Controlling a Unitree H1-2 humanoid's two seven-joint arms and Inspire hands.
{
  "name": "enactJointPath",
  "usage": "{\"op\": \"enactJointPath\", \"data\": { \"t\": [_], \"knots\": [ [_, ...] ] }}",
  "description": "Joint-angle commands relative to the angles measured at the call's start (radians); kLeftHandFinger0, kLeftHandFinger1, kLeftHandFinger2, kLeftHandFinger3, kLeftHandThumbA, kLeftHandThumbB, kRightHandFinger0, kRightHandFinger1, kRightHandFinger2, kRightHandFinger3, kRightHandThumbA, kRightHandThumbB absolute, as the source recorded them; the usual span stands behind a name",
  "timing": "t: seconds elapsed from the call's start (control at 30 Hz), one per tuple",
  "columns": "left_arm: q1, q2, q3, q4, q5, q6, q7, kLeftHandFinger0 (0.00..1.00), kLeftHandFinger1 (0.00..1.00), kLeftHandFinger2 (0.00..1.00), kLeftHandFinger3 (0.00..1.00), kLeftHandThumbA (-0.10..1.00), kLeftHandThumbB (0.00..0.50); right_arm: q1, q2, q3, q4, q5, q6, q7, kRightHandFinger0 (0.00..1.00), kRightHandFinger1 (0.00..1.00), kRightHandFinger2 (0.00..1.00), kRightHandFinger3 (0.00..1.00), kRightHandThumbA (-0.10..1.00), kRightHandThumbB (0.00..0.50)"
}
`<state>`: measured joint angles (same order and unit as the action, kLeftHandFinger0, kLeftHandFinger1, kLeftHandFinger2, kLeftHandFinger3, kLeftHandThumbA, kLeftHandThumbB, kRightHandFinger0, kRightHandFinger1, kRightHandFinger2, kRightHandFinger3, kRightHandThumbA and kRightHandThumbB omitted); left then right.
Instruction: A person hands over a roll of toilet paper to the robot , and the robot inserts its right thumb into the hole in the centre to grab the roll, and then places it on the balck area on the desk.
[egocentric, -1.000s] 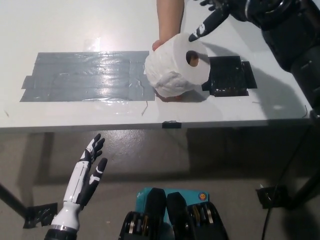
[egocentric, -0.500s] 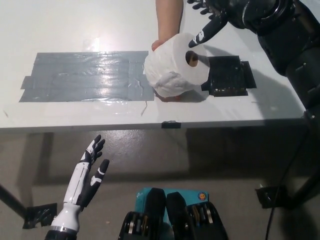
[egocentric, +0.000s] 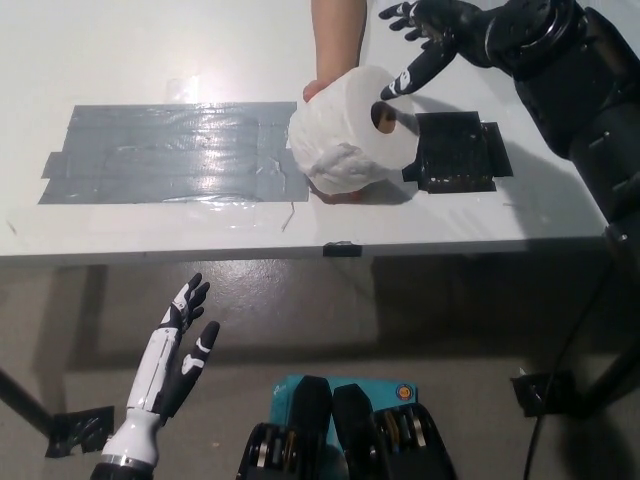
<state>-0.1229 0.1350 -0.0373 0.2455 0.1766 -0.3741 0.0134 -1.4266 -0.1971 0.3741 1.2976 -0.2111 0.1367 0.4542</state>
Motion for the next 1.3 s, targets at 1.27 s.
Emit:
{"op": "enactJointPath", "data": {
  "t": [1.27],
  "knots": [
    [0.006,0.004,0.001,-0.021,-0.009,-0.024,0.001,1.00,1.00,1.00,1.00,0.84,0.161,0.017,0.062,-0.009,-0.012,-0.099,-0.088,-0.183,1.00,1.00,1.00,1.00,1.00,0.407]
  ]
}}
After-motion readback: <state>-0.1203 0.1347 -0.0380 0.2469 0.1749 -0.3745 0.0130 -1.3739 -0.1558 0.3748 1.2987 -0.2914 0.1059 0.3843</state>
